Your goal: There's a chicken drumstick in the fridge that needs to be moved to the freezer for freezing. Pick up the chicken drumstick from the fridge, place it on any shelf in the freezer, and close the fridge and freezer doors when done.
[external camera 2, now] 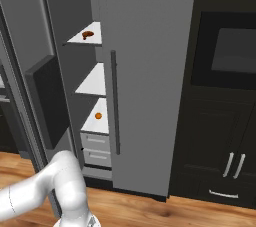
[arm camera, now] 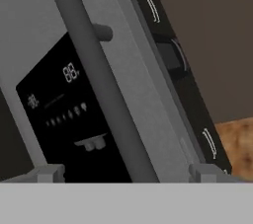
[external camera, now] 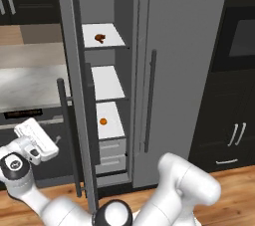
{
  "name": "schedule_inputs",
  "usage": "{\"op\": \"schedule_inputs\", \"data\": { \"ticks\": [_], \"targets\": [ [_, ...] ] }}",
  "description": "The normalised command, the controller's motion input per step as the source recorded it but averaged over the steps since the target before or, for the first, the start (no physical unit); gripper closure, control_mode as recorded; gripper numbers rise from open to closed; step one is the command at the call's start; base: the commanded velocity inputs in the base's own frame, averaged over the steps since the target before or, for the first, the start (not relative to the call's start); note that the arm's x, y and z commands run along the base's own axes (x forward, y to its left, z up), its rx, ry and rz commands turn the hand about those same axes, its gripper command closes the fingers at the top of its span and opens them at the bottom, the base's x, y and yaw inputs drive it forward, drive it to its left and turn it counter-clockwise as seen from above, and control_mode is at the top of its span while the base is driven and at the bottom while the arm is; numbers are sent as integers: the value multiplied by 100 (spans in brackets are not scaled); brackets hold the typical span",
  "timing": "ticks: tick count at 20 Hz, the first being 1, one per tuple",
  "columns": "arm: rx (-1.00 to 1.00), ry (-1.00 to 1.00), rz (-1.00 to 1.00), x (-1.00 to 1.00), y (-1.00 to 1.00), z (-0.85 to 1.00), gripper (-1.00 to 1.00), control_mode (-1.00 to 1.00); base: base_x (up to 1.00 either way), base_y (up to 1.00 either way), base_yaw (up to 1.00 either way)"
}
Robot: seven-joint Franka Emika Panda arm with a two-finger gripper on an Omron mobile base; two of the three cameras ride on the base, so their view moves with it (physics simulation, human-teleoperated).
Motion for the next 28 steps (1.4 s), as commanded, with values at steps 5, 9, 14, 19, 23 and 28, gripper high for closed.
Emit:
{"op": "schedule_inputs", "data": {
  "ticks": [5, 9, 14, 19, 23, 28],
  "targets": [
    [0, 16, -1, 24, -37, 0, -100, -100, 0, 0, 0],
    [0, 23, -4, 21, -47, -1, -100, -100, 0, 0, 0],
    [0, 24, -4, 20, -48, 0, -100, -100, 0, 0, 0],
    [0, 14, -2, 2, -53, 0, -100, -100, 0, 0, 0],
    [0, 8, -2, 0, -63, 0, -100, -100, 0, 0, 0],
    [0, 5, -3, 0, -71, 0, -100, -100, 0, 0, 0]
  ]
}}
